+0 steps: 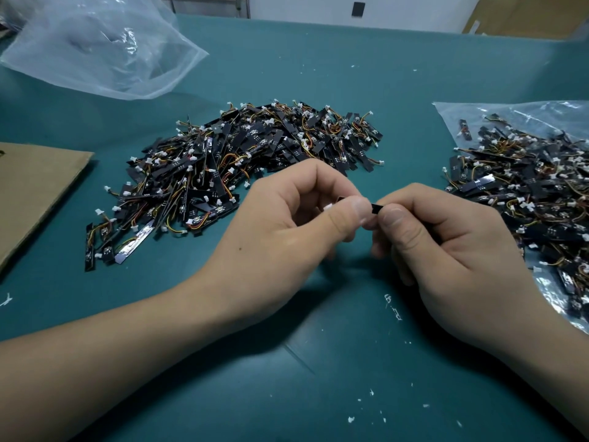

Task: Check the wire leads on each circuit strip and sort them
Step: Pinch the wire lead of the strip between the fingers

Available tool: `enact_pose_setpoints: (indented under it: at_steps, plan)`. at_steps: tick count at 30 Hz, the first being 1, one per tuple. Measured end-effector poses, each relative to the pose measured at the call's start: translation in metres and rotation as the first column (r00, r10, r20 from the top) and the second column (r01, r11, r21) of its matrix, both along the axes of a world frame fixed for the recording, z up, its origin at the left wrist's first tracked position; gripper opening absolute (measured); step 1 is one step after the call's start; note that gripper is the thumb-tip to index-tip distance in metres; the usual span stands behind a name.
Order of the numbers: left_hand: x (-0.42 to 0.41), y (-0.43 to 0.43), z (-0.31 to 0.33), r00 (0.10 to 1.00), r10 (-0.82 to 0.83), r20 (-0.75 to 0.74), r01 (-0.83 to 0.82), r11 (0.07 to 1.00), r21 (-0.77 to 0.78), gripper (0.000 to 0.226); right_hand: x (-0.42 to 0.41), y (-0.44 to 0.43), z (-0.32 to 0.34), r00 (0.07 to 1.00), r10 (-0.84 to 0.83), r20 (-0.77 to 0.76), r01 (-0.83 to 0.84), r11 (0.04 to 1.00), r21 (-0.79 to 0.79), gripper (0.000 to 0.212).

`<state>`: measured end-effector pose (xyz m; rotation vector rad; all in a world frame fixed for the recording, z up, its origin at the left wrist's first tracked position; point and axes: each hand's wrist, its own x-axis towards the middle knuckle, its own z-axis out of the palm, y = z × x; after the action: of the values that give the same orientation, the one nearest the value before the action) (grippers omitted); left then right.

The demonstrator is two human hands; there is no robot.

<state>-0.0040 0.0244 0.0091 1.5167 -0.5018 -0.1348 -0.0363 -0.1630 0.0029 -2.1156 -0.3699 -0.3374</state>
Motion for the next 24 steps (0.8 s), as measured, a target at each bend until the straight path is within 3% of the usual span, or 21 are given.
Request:
enact_pose_setpoints:
  at_steps: [20,24]
  plan:
    - [0.0027,0.0012,-0.0013,1.000,0.019,-0.004,-0.018,0.997,0.072,0.014,-0.0009,-0.0001,0.0004,1.000,0.007,-0.017,-0.007,0.999,-0.031,0.021]
    - [0.0019,0.0011,-0.0009,1.000,0.019,0.004,-0.020,0.998,0.065,0.014,-0.0016,0.0011,0.0010,0.998,0.034,-0.062,-0.029,0.997,0.077,0.014]
